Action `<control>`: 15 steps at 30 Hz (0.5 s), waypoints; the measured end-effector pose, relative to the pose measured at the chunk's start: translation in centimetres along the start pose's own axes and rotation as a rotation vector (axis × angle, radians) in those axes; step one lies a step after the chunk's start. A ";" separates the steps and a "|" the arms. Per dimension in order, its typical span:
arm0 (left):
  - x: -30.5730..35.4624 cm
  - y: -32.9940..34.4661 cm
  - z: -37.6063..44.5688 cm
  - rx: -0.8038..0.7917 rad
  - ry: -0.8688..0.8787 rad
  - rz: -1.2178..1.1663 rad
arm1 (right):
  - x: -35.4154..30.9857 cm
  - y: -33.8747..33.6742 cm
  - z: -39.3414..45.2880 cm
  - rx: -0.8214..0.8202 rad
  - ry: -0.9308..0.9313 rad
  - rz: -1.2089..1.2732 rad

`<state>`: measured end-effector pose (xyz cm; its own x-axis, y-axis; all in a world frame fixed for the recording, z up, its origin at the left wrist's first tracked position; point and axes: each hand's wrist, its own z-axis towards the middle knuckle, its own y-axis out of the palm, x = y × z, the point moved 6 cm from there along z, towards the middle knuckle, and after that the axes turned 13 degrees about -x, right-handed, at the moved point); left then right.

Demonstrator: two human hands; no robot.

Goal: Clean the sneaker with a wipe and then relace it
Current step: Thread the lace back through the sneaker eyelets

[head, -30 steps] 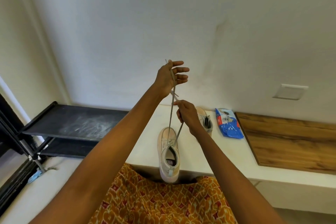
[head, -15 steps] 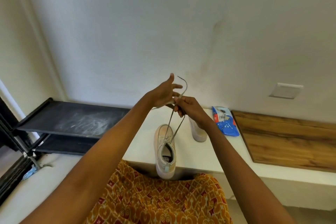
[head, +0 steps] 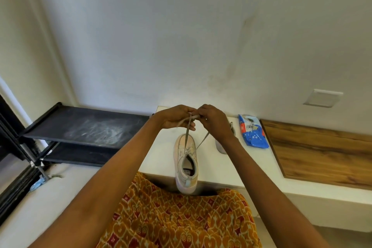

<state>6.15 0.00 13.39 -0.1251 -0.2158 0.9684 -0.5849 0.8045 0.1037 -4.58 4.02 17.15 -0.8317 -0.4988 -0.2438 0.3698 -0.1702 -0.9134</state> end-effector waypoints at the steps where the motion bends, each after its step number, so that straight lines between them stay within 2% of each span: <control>1: -0.3 0.0 0.1 -0.002 0.003 0.027 | -0.2 0.3 -0.1 0.010 -0.020 0.042; 4: -1.3 -1.1 0.0 0.124 0.031 0.102 | 0.4 1.1 -0.1 -0.030 -0.030 0.209; 6: -2.5 -2.6 -0.3 0.243 0.054 0.132 | 1.7 1.7 -0.2 -0.091 0.014 0.233; 8: -4.4 -4.3 -0.6 0.364 0.112 -0.072 | 3.8 3.3 -0.6 -0.228 0.108 0.041; 10: -6.4 -5.3 -0.8 0.433 0.218 -0.482 | 6.3 5.4 -1.7 -0.403 0.282 -0.095; 12: -8.2 -5.8 -0.8 0.465 0.332 -0.875 | 8.0 7.0 -3.2 -0.433 0.486 0.080; 14: -9.9 -5.9 -0.9 0.523 0.387 -1.056 | 8.7 7.7 -4.5 -0.289 0.665 0.449; 15: -10.6 -5.9 -1.2 0.560 0.367 -1.064 | 9.1 8.2 -5.0 -0.175 0.758 0.701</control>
<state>11.88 -1.80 2.76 0.7940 -0.3735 0.4797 -0.5296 -0.0374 0.8474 -11.20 2.36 5.83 -0.5182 0.2360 -0.8221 0.8547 0.1069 -0.5080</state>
